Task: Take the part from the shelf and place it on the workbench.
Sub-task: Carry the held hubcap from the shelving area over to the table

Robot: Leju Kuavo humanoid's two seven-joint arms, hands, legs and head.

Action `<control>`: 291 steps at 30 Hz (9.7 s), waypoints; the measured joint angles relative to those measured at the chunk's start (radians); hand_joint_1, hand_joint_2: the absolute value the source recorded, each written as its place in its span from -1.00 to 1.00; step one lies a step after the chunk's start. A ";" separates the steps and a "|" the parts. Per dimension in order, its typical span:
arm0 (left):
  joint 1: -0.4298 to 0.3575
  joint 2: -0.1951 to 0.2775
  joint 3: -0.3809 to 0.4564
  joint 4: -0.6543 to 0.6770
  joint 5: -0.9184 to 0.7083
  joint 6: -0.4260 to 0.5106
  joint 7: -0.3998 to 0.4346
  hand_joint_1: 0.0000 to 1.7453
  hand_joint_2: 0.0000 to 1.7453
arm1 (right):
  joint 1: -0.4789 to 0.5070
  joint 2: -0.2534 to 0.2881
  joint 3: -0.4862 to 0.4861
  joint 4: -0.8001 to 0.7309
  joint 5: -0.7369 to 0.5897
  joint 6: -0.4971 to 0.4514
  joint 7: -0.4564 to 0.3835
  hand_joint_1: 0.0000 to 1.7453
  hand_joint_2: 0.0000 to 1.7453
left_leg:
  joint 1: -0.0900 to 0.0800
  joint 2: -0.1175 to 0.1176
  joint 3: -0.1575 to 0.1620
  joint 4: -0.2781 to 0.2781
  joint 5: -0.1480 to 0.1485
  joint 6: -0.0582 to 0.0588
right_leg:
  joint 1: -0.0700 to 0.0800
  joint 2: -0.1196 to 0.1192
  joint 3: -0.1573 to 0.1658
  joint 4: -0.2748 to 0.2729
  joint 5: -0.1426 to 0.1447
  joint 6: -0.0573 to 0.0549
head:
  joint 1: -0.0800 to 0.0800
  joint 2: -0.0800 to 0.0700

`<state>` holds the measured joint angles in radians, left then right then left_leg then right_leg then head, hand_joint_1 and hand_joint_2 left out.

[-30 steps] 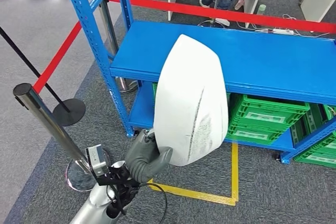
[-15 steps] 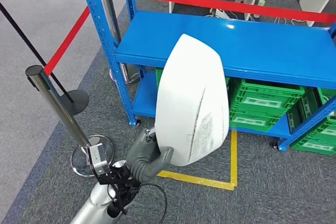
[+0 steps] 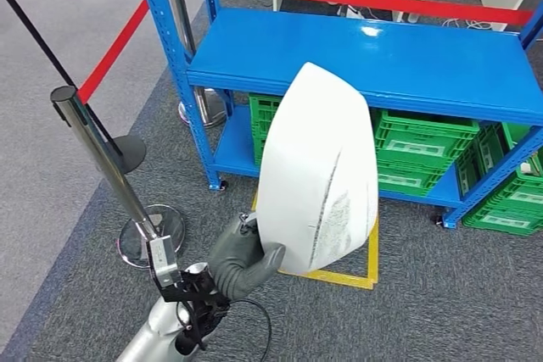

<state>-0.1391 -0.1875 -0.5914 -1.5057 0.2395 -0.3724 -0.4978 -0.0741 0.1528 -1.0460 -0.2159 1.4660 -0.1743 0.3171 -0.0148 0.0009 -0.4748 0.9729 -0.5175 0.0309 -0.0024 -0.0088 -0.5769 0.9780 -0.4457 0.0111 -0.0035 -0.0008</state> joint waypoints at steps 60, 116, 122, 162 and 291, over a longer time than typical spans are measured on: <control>0.039 0.008 0.000 -0.037 -0.054 0.030 -0.053 1.00 1.00 | 0.007 -0.012 0.038 0.002 0.034 -0.029 -0.078 -1.00 1.00 | 0.004 -0.003 -0.106 0.104 0.037 -0.006 | -0.016 0.011 0.031 0.027 -0.060 0.000 | 0.001 0.000; 0.051 0.000 0.018 -0.019 -0.060 0.142 -0.030 1.00 1.00 | 0.013 -0.013 0.048 0.003 0.054 -0.060 -0.162 -1.00 1.00 | 0.011 0.000 -0.218 0.312 -0.078 -0.042 | -0.020 0.003 0.062 0.002 -0.064 -0.003 | -0.005 0.000; 0.057 0.000 0.026 -0.019 -0.060 0.143 -0.029 1.00 1.00 | 0.014 -0.009 0.048 0.003 0.054 -0.060 -0.162 -1.00 1.00 | 0.003 -0.003 -0.083 0.059 0.052 -0.009 | -0.014 0.007 0.059 0.006 -0.063 0.004 | -0.003 0.000; 0.105 0.003 0.052 -0.076 -0.168 0.255 -0.120 1.00 1.00 | 0.021 -0.005 0.048 0.003 0.034 -0.087 -0.389 -1.00 1.00 | 0.009 0.000 -0.083 0.021 0.051 0.012 | -0.015 0.007 -0.110 0.291 -0.177 0.038 | 0.001 0.000; 0.098 0.000 0.034 -0.089 -0.165 0.243 -0.111 1.00 1.00 | 0.008 0.002 0.020 0.003 0.014 -0.073 -0.273 -1.00 1.00 | 0.013 0.092 -0.048 0.020 0.019 -0.009 | -0.013 -0.052 -0.021 0.051 -0.027 0.039 | 0.013 0.000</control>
<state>-0.0406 -0.1873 -0.5570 -1.5943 0.0748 -0.1298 -0.6086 -0.0665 0.1553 -1.0262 -0.2129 1.4800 -0.2474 0.0439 -0.0018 0.0924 -0.5226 0.9925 -0.4988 0.0216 -0.0152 -0.0607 -0.5975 1.0292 -0.4722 0.0499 0.0097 -0.0008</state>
